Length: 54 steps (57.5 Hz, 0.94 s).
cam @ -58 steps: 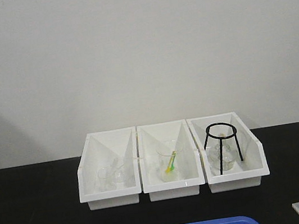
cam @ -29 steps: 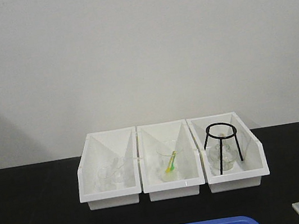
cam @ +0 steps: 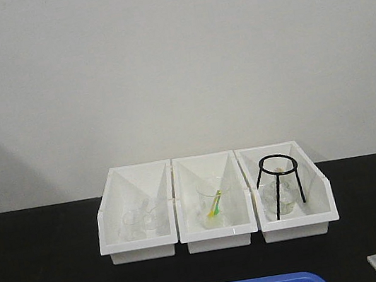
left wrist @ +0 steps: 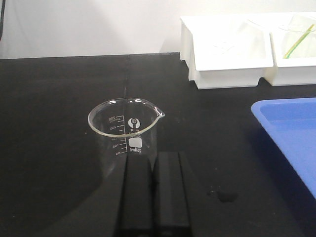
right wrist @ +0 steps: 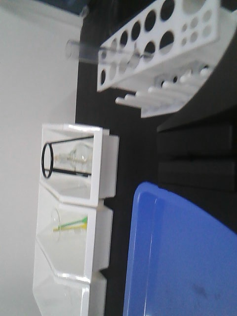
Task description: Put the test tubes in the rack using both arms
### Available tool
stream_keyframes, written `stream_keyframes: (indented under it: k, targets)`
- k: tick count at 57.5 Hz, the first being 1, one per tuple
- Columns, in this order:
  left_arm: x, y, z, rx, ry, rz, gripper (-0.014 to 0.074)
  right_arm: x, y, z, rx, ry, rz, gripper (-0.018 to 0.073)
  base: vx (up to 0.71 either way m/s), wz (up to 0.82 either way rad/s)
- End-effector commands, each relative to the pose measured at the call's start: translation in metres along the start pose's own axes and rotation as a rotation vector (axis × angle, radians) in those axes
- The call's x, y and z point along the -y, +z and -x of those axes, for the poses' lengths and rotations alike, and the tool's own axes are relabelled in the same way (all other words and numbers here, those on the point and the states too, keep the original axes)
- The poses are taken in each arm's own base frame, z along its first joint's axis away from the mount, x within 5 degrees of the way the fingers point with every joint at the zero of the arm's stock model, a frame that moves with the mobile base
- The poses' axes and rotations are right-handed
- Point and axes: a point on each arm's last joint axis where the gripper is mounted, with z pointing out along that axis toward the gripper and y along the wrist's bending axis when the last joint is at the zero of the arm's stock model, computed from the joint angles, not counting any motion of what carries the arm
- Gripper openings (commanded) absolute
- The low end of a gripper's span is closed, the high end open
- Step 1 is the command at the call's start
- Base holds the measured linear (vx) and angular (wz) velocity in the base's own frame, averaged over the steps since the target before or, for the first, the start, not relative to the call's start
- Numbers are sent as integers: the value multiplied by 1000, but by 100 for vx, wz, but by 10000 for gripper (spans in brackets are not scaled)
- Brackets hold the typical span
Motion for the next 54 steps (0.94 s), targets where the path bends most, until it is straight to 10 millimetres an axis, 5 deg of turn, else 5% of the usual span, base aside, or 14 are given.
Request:
stream_keyframes:
  k: [1,11,54]
  targets:
    - [0,2,-1,65,-15,-4,-17,4,-8,3,150,-3,-56,-8,0,0]
    - [0,2,-1,65,-15,-4,-17,6,-22,-9,162,30,-115,-8,0,0]
    - [0,2,-1,65,-15,-4,-17,7,-21,-10,148,43,-118,-8,0,0]
